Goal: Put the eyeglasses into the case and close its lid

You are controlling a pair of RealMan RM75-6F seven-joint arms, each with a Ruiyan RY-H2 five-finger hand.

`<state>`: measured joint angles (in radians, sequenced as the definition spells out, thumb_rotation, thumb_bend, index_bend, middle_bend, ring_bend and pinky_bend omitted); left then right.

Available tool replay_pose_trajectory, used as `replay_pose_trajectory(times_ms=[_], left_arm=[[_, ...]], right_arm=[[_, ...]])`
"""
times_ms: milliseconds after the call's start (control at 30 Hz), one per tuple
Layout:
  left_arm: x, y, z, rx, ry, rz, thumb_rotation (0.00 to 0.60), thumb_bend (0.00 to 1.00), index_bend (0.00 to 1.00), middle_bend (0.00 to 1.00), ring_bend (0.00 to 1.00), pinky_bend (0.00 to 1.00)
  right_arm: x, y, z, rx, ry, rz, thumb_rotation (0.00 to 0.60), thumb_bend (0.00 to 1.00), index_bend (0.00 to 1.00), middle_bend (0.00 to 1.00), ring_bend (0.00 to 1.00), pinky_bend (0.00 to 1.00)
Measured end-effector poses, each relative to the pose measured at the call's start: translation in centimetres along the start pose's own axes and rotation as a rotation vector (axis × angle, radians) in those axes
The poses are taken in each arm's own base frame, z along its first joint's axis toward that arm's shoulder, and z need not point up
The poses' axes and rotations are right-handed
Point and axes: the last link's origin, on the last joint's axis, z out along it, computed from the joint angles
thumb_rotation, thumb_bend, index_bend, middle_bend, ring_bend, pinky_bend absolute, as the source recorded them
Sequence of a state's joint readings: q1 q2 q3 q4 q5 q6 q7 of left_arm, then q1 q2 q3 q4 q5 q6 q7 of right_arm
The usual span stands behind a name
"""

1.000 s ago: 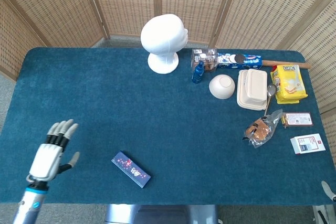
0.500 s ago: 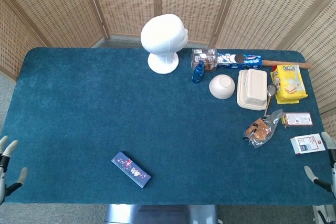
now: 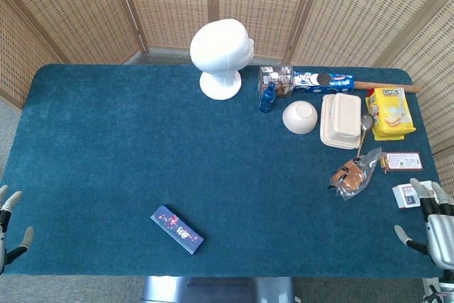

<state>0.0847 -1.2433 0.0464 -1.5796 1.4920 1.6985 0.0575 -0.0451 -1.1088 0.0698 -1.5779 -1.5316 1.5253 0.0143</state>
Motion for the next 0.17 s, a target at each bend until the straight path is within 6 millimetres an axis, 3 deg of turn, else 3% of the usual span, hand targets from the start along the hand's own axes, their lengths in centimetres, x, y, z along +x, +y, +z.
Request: replay_pose_trajectory(times_ms=[167], left_arm=[[0.4,0.03,0.56,0.009,0.001,-0.003,0.6,0.34,0.13,0.04,0.0,0.0]], right_arm=[[-0.22,-0.24,-0.08,0.001,0.002,0.006,0.583,0.24,0.04,0.17,0.0,0.15]])
